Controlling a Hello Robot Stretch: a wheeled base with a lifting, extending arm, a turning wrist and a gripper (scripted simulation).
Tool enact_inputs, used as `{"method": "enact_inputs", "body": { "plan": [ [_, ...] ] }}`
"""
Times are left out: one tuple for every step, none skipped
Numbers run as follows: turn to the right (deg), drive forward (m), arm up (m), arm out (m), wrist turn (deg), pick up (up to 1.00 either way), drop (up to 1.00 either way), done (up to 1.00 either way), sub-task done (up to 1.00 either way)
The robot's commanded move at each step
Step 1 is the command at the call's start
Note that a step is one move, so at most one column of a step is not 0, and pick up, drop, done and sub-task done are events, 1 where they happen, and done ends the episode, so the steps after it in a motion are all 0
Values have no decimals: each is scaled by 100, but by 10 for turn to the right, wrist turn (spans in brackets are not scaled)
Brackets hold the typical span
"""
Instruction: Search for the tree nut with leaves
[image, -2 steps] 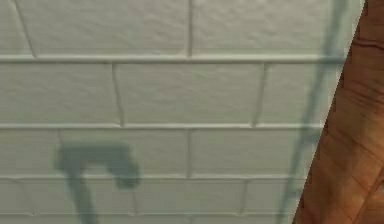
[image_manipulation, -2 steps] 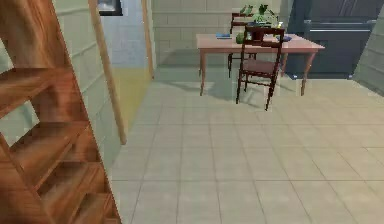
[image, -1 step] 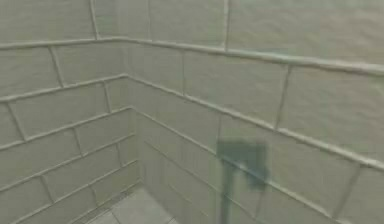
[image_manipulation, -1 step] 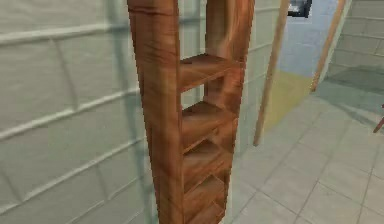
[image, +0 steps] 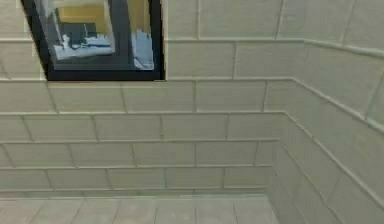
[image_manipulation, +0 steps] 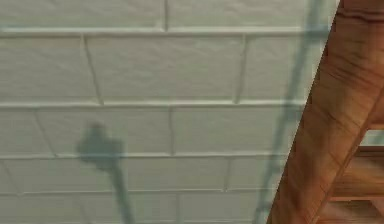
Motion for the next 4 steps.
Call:
{"method": "enact_inputs", "body": {
  "plan": [
    [-450, 0, 0, 0, 0, 0, 0, 0, 0],
    [-450, 0, 0, 0, 0, 0, 0, 0, 0],
    [0, 5, 0, 0, 0, 0, 0, 0, 0],
    [-60, 0, 0, 0, 0, 0, 0, 0, 0]
  ]
}}
